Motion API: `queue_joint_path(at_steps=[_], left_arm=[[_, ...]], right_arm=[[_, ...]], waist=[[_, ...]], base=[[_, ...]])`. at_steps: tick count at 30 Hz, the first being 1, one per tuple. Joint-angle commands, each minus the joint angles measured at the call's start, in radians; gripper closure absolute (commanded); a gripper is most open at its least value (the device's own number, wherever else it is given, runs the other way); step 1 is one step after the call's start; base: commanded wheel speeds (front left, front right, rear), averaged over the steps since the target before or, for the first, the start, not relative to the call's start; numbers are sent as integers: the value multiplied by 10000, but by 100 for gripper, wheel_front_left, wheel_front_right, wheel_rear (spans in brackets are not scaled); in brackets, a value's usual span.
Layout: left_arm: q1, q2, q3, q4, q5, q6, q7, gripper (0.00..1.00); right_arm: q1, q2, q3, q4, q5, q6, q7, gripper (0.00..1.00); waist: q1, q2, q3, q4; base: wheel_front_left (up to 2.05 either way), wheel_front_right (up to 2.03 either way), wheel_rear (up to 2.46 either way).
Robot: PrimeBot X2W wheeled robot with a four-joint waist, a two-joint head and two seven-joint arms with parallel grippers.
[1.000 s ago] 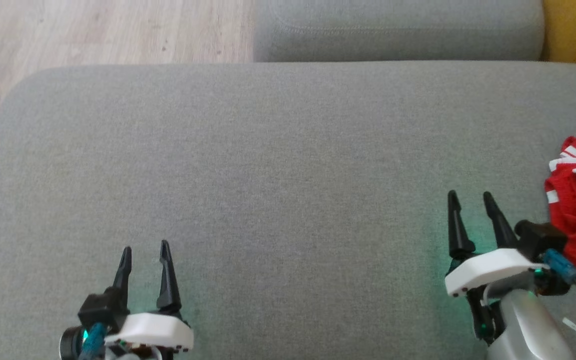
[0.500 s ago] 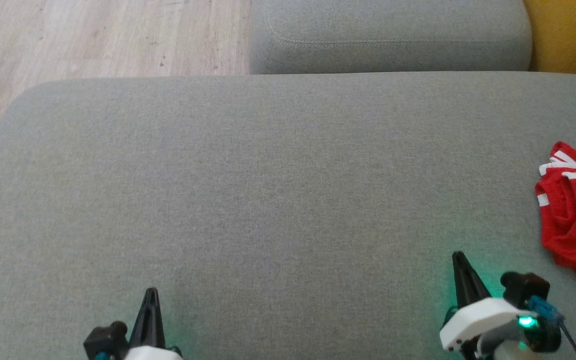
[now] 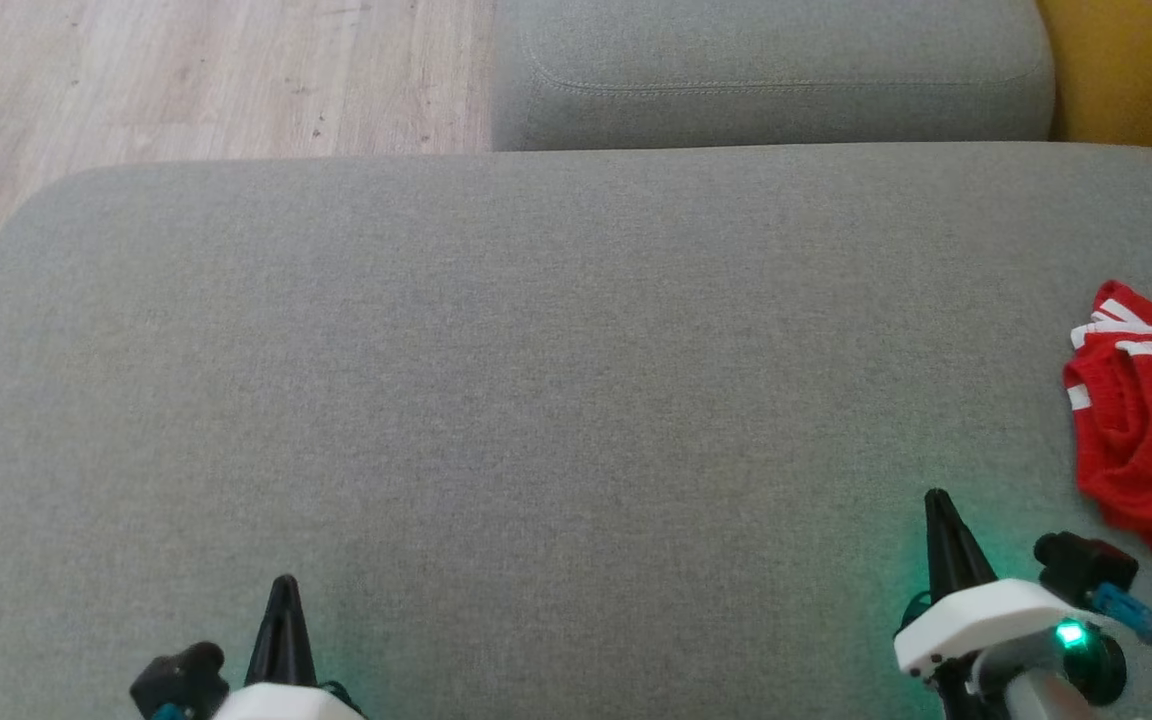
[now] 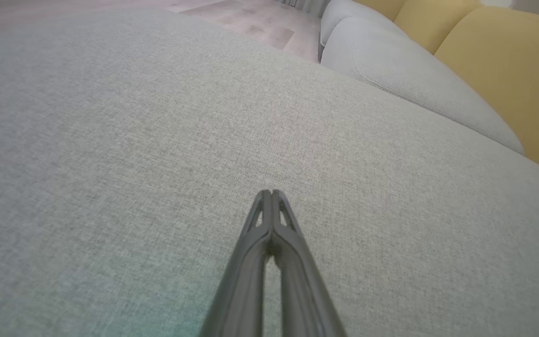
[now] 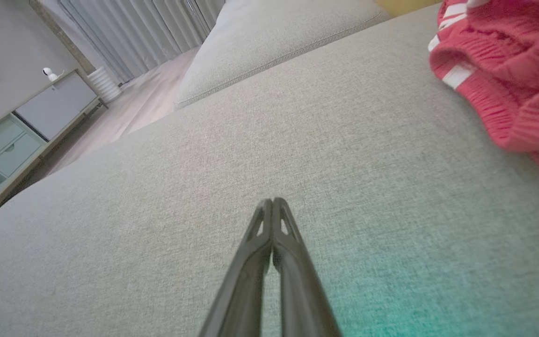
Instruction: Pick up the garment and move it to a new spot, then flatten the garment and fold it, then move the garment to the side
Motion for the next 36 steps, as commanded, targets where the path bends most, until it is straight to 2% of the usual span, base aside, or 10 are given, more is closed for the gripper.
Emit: queue_joint_path(at_steps=[1,36], left_arm=[[-440,8,204,-377,-320,-98,61,100],[-645,20,899,-1096,-3811,-474,1038,100]], right_arm=[[-402,-19,-78,-419,357,11,85,100],[-251,-25,-545,-1542,4049,30,1067,100]], waist=[[0,-1,-4,-10],[0,-1,-68,-195]], base=[[0,0,0],[0,0,0]])
